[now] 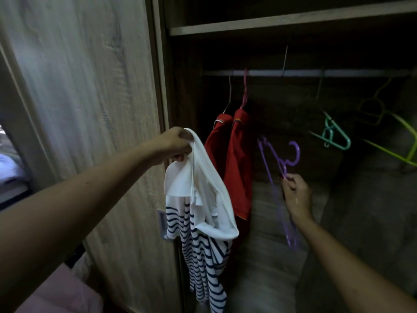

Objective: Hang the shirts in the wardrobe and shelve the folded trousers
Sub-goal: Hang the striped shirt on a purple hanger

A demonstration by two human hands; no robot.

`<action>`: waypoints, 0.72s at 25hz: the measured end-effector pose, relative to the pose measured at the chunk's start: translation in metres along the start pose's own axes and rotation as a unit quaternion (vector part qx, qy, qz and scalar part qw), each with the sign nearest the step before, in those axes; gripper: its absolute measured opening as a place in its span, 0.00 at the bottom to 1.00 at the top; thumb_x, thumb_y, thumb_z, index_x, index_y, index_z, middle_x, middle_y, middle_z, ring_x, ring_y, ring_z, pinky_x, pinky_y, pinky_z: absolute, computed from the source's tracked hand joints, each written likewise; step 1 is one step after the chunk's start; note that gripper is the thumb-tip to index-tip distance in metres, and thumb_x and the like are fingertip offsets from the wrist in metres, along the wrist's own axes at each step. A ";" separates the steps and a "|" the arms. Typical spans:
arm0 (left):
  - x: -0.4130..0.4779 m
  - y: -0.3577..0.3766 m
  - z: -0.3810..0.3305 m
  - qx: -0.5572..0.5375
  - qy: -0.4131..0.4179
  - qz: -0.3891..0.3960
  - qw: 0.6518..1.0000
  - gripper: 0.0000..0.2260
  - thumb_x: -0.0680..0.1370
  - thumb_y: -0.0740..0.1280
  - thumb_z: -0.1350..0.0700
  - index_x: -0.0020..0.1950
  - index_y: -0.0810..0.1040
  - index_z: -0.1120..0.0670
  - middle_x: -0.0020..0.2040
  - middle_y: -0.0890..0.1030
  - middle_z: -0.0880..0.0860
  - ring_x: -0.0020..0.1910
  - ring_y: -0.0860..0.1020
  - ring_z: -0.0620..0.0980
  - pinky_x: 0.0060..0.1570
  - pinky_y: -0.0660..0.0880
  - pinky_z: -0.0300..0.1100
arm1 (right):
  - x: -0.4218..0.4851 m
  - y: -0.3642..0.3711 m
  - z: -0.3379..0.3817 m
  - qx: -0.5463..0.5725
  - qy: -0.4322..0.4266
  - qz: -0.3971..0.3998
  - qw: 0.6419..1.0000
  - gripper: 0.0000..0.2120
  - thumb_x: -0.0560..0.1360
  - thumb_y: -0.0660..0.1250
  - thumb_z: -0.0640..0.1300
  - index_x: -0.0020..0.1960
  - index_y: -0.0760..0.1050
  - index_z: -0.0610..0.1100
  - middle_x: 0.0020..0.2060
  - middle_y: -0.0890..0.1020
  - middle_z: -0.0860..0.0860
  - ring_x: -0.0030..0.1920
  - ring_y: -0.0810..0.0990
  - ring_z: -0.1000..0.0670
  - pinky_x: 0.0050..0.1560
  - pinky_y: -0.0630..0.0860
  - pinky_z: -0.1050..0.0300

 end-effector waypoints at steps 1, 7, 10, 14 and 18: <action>-0.001 0.002 0.001 -0.001 0.001 0.005 1.000 0.19 0.74 0.60 0.71 0.64 0.73 0.61 0.36 0.73 0.56 0.26 0.71 0.48 0.18 0.67 0.31 | -0.009 -0.004 -0.002 0.001 0.002 -0.003 1.000 0.06 0.77 0.62 0.37 0.46 0.75 0.46 0.30 0.77 0.46 0.29 0.72 0.60 0.30 0.66 0.64; -0.004 0.015 0.006 -0.003 0.013 0.047 0.999 0.20 0.74 0.62 0.70 0.65 0.72 0.58 0.43 0.73 0.55 0.30 0.72 0.47 0.21 0.68 0.30 | -0.030 -0.020 0.066 0.195 0.025 -0.013 0.980 0.15 0.80 0.58 0.43 0.37 0.76 0.49 0.21 0.68 0.57 0.23 0.64 0.60 0.25 0.62 0.69; -0.007 0.023 0.000 -0.005 0.031 0.088 0.996 0.20 0.73 0.62 0.70 0.65 0.72 0.58 0.49 0.73 0.58 0.31 0.71 0.47 0.22 0.68 0.31 | -0.033 0.002 0.144 0.367 -0.025 0.004 0.930 0.13 0.79 0.57 0.47 0.37 0.70 0.44 0.21 0.65 0.59 0.23 0.61 0.60 0.25 0.60 0.68; -0.019 0.017 -0.015 -0.048 0.075 0.149 0.985 0.20 0.73 0.60 0.72 0.60 0.77 0.56 0.44 0.77 0.52 0.32 0.69 0.48 0.23 0.66 0.33 | -0.037 0.058 0.163 0.369 -0.026 0.100 0.924 0.13 0.80 0.56 0.44 0.37 0.70 0.48 0.27 0.67 0.56 0.29 0.63 0.58 0.32 0.61 0.64; -0.019 -0.029 0.001 -0.117 0.069 0.088 0.987 0.18 0.73 0.59 0.74 0.49 0.80 0.54 0.35 0.71 0.55 0.30 0.66 0.48 0.22 0.64 0.32 | -0.045 0.050 0.087 0.104 -0.018 0.213 0.971 0.15 0.78 0.59 0.46 0.32 0.72 0.47 0.23 0.74 0.57 0.28 0.68 0.62 0.34 0.66 0.65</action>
Point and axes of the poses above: each hand's wrist, its own x-axis towards the middle knuckle, its own y-axis out of the palm, z = x × y, the point moved 5 cm from there along x, towards the middle knuckle
